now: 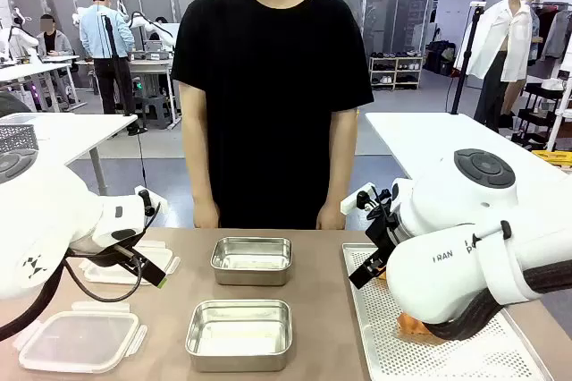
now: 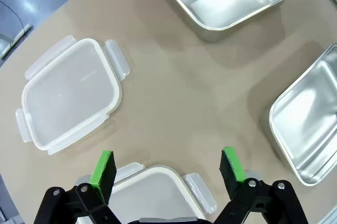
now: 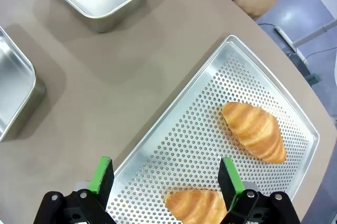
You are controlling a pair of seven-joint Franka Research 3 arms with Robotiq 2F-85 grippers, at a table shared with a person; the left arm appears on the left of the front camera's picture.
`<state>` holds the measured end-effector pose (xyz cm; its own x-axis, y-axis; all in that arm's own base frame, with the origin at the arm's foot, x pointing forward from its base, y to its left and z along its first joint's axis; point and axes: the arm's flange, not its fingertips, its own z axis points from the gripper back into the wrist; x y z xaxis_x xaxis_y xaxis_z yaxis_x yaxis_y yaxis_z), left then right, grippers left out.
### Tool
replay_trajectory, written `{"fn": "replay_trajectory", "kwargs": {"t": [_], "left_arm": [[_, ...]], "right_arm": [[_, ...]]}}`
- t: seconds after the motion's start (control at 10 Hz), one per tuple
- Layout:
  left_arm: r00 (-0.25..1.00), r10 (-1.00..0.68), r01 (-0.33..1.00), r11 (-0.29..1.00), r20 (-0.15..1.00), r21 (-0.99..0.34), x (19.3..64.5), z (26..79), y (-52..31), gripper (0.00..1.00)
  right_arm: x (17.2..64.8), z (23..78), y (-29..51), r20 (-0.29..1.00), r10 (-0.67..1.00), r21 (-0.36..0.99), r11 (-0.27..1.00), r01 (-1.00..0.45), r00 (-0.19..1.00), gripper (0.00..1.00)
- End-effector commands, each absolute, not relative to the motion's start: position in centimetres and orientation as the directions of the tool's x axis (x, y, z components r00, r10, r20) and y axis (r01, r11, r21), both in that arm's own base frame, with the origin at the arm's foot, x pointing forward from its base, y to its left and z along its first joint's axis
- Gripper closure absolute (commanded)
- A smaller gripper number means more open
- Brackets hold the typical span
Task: Place the bread into the airtight container.
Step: Pick up a Butter Roll and place it into an empty Airtight Container.
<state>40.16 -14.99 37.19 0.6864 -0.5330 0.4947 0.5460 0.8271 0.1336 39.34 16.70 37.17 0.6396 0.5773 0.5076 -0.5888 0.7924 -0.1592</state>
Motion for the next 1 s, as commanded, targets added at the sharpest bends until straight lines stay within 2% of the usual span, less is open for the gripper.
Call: {"fn": "replay_trajectory", "kwargs": {"t": [0.0,0.9], "left_arm": [[0.686,-0.533,0.546,0.827,0.495,0.134,40.16,37.19,-15.01,0.00],[0.686,-0.534,0.547,0.826,0.495,0.134,40.15,37.19,-15.03,0.00]], "right_arm": [[39.34,37.17,16.70,0.508,0.577,-0.159,0.792,-0.589,0.640,0.00],[39.33,37.17,16.71,0.507,0.580,-0.161,0.791,-0.590,0.638,0.00]]}}
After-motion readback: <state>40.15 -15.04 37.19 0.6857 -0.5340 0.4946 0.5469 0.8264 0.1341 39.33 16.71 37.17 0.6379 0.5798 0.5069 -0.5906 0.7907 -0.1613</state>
